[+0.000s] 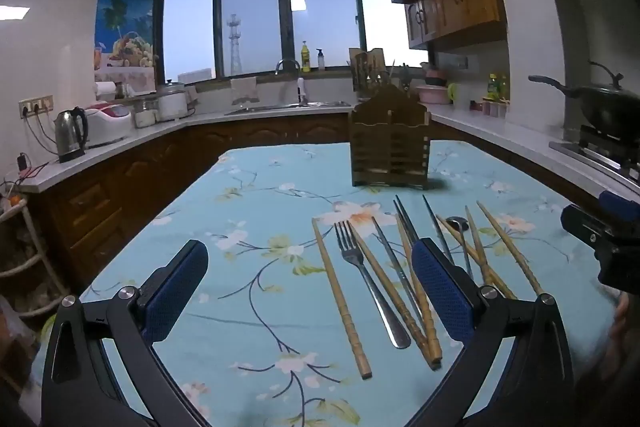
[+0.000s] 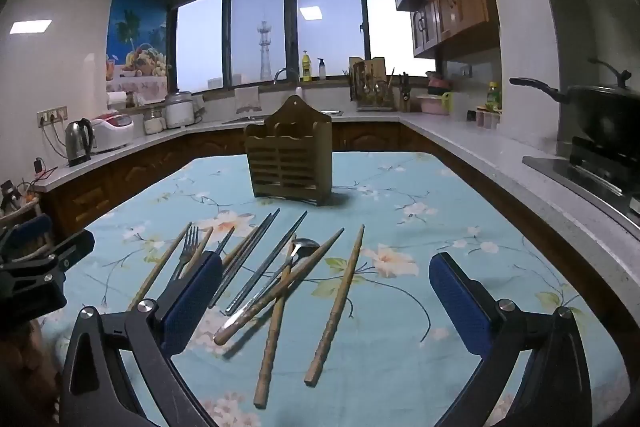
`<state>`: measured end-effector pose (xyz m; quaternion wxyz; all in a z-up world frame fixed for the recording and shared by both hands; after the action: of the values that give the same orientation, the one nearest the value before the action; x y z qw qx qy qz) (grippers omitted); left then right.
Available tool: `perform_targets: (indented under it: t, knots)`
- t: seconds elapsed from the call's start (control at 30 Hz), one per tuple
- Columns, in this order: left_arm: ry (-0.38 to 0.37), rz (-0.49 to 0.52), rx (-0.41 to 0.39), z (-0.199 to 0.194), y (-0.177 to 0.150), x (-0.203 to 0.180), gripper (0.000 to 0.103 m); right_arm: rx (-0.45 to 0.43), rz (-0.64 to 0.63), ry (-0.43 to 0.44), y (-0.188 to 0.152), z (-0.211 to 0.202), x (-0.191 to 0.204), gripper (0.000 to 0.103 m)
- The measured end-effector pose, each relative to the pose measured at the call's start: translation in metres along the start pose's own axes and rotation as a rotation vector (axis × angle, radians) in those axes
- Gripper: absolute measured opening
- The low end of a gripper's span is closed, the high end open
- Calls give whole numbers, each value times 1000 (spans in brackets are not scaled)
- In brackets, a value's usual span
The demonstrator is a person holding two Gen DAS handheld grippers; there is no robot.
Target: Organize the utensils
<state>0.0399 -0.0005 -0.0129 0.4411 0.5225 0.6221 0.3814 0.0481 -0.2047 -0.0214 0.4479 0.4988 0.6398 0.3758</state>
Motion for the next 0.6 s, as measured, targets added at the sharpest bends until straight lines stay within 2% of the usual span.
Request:
perform_targets:
  t: [0.03,0.2,0.6]
  knots:
    - [-19,-34,-17,-1,1,2,103,-2,-5,-7,1,0,0,103]
    - [-27,-38,-22,-11,-2,-9,103,-28,-15,-27,2,-6,-3,103]
    - [-38,-67,-10,-7,2,8,103,-41,-4,-19,7,-12,-2,103]
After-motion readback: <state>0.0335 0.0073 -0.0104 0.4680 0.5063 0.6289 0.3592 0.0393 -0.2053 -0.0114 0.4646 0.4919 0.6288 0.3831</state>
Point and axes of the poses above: each gripper's, at about its wrist camera, not at the fingertips, and z roughly the way its jaws point, x to its left, y to its top, the point moved 4 cm from there along z, roughly the way its jaws point, and after that the axes turned 14 degrees about -z, right-handed, at the moved point
